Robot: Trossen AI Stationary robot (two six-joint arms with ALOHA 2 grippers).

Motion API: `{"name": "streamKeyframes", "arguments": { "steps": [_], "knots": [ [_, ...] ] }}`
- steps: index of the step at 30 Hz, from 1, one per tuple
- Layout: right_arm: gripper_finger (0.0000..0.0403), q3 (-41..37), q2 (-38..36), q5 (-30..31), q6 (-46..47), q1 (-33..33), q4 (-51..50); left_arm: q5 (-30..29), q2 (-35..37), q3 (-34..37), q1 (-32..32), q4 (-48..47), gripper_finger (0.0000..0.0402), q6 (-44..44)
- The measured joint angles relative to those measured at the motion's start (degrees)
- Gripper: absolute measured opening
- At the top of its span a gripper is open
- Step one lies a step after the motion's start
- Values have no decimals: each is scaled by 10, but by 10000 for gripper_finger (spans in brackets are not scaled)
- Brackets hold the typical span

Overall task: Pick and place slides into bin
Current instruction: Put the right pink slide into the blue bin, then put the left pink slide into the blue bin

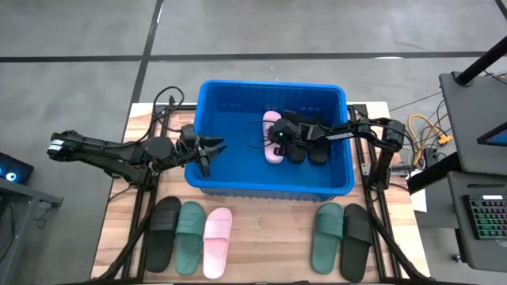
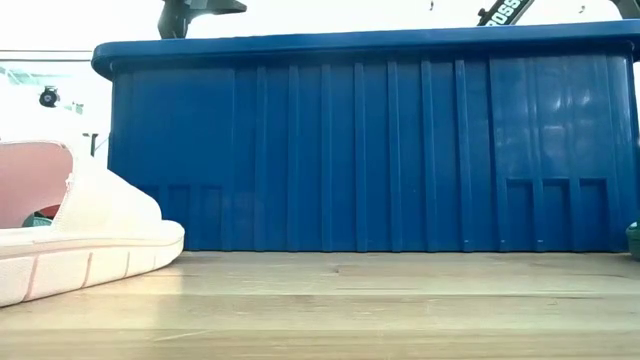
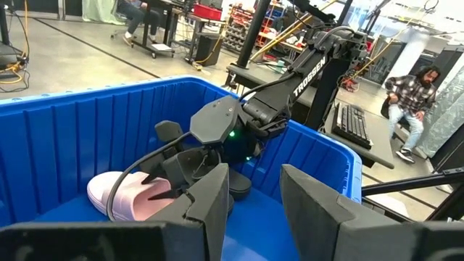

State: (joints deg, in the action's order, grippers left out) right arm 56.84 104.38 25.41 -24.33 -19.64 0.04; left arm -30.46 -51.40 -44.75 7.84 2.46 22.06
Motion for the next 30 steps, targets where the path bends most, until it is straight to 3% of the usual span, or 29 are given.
{"name": "streamKeyframes", "arguments": {
  "steps": [8,30],
  "knots": [
    [179,0,-5,-5,28,-1,-27,0,0,0,0,0,111,0],
    [182,-1,-56,-5,47,-1,-74,0,0,0,0,0,111,0]
  ]
}}
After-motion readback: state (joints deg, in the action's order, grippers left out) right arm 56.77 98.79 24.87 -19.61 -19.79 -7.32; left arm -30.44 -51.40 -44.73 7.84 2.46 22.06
